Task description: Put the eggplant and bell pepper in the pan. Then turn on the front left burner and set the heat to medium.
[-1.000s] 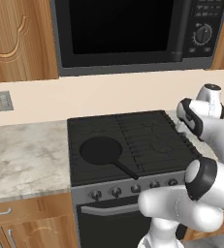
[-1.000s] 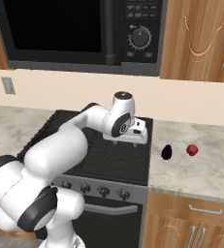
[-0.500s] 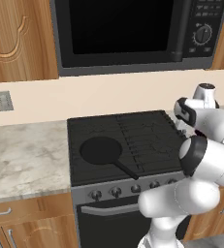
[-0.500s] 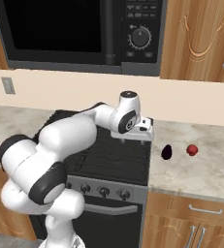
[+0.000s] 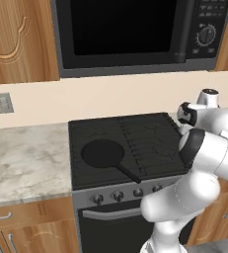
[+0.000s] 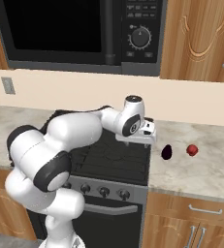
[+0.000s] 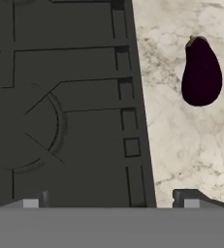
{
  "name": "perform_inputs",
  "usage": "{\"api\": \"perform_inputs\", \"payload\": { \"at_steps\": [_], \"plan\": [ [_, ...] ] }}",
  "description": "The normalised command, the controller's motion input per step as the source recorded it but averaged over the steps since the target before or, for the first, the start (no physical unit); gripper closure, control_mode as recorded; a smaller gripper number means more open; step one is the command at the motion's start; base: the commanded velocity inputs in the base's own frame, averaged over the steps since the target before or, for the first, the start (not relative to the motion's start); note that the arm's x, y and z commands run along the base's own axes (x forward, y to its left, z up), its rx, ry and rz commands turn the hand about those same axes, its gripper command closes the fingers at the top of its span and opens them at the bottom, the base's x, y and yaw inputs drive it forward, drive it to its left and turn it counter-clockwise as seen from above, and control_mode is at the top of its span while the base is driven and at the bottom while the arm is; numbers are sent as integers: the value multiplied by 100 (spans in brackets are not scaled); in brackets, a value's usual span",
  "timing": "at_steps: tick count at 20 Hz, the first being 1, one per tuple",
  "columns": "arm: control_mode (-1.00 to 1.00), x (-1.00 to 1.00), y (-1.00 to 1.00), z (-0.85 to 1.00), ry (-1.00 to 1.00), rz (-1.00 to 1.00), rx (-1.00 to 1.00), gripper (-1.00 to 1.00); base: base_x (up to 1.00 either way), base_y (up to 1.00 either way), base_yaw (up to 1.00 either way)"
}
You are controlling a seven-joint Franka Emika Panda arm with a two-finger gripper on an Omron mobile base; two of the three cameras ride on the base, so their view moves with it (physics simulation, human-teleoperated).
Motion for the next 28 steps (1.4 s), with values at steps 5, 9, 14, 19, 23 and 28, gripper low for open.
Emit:
{"api": "perform_inputs", "payload": {
  "at_steps": [5, 9, 14, 19, 23, 28],
  "plan": [
    [-100, 0, -11, -17, -5, -3, 0, -100, 0, 0, 0],
    [-100, 9, -43, 0, -1, -1, 0, -100, 0, 0, 0],
    [-100, 12, -24, 0, 1, -4, 1, -100, 0, 0, 0],
    [-100, 10, -18, -3, 0, -4, 2, -100, 0, 0, 0],
    [-100, 19, -57, 0, 2, 0, 3, -100, 0, 0, 0],
    [-100, 17, -51, 0, 0, 4, 5, -100, 0, 0, 0]
  ]
}}
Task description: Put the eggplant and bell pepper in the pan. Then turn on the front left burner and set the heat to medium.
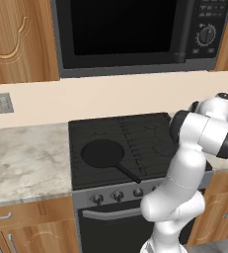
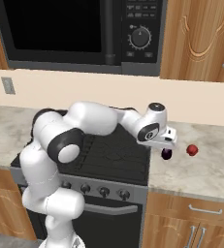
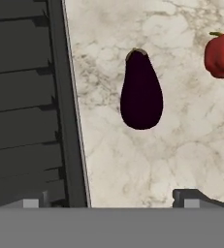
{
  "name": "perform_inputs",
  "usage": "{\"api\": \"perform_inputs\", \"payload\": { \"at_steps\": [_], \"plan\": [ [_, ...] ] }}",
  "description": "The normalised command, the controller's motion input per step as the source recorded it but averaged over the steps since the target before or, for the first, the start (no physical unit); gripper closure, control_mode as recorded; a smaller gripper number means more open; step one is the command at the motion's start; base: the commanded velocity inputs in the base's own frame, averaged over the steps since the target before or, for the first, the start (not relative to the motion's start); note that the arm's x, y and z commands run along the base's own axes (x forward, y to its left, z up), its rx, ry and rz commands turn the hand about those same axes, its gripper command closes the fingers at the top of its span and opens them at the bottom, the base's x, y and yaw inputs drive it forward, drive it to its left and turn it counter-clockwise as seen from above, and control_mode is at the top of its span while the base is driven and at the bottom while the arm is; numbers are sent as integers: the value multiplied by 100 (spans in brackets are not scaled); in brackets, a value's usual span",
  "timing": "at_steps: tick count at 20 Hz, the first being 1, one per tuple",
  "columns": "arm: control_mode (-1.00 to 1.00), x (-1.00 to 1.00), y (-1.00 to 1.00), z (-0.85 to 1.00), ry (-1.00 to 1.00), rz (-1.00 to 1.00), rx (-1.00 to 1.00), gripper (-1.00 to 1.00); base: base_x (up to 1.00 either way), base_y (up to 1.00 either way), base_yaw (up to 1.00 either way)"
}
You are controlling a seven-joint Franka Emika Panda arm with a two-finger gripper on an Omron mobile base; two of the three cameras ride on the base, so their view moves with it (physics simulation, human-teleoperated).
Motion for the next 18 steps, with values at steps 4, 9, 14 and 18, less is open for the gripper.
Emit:
{"api": "perform_inputs", "payload": {
  "at_steps": [4, 9, 14, 18],
  "plan": [
    [-100, 16, -29, -9, 0, 14, 7, -100, 0, 0, 0],
    [-100, 8, -7, -19, -2, 9, 6, -100, 0, 0, 0],
    [-100, 21, 0, -6, 0, 1, 0, -100, 0, 0, 0],
    [-100, 40, 0, -4, 1, 0, 0, -100, 0, 0, 0]
  ]
}}
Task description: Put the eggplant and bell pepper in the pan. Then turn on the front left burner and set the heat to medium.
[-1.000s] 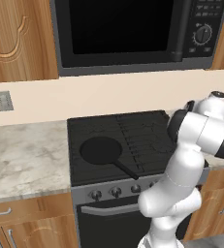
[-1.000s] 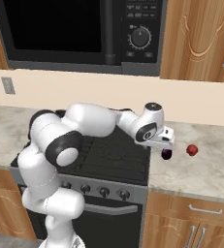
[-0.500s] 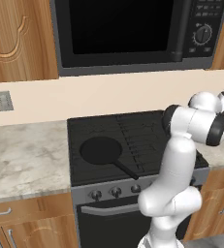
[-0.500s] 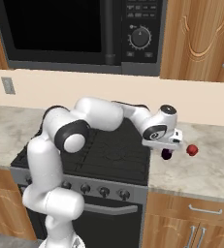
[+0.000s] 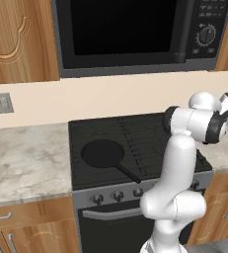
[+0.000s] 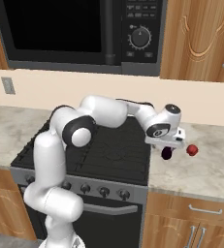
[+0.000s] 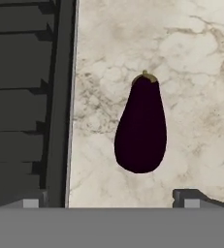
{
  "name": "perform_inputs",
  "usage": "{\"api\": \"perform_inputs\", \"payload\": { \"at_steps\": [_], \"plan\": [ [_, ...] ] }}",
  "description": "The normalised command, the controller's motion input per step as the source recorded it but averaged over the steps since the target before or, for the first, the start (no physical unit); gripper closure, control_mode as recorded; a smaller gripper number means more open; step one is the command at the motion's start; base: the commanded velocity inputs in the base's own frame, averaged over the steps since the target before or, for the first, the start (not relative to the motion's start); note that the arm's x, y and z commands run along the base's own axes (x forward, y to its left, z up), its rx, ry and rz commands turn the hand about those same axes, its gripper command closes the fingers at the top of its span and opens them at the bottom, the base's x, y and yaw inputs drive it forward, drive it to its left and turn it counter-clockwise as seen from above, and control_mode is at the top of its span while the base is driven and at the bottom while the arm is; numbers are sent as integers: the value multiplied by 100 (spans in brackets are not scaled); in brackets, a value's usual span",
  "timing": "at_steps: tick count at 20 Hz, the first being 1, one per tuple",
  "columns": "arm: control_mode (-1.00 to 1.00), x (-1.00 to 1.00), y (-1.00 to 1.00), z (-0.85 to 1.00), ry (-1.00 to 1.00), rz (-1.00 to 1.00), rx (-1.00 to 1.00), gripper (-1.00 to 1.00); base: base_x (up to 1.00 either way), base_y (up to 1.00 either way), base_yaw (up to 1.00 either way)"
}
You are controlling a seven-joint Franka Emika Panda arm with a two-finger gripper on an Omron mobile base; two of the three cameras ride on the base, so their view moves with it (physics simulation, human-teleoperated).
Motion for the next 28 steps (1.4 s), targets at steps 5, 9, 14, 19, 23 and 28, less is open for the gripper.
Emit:
{"api": "perform_inputs", "payload": {
  "at_steps": [5, 9, 14, 19, 23, 28],
  "plan": [
    [-100, 39, -2, -24, 2, -5, 0, -100, 0, 0, 0],
    [-100, 15, -15, -30, 0, -7, 0, -100, 0, 0, 0],
    [-100, 1, -21, -17, 0, -7, 0, -100, 0, 0, 0],
    [-100, 0, -1, -34, 0, -4, 0, -100, 0, 0, 0],
    [-100, 0, 0, -38, -1, -1, 0, -100, 0, 0, 0],
    [-100, 0, 0, -6, 0, 0, 0, -100, 0, 0, 0]
  ]
}}
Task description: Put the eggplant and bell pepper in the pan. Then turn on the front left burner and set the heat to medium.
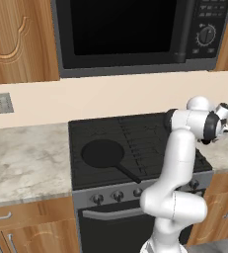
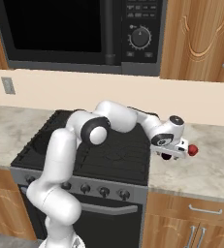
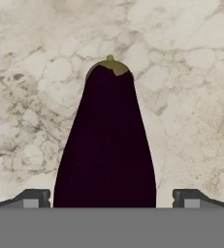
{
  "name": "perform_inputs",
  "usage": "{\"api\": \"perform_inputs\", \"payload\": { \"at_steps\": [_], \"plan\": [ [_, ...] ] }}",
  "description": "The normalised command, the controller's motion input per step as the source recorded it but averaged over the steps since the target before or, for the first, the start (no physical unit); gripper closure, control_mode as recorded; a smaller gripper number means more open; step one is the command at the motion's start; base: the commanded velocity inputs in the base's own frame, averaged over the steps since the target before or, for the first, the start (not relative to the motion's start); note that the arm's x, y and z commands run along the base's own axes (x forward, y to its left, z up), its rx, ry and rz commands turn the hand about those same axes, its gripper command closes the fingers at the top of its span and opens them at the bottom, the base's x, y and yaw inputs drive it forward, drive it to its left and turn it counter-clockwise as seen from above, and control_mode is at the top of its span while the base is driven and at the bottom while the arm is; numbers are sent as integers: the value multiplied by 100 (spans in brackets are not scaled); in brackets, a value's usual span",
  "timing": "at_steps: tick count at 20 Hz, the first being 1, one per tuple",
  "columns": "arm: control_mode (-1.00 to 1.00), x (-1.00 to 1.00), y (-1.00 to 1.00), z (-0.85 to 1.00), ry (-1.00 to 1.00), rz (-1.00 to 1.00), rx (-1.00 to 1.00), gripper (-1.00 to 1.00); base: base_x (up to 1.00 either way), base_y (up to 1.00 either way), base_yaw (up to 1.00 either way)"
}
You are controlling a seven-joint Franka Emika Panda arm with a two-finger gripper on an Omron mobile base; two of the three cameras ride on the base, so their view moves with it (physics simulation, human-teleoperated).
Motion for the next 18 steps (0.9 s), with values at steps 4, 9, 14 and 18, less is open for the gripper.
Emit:
{"api": "perform_inputs", "payload": {
  "at_steps": [4, 9, 14, 18],
  "plan": [
    [-100, 0, 0, 0, 0, 0, 0, 100, 0, 0, 0],
    [-100, -28, 0, 5, -2, 1, 0, 100, 0, 0, 0],
    [-100, -65, 2, 66, -14, 2, 0, 100, 0, 0, 0],
    [-100, -64, 63, 38, -3, 0, 0, 100, 0, 0, 0]
  ]
}}
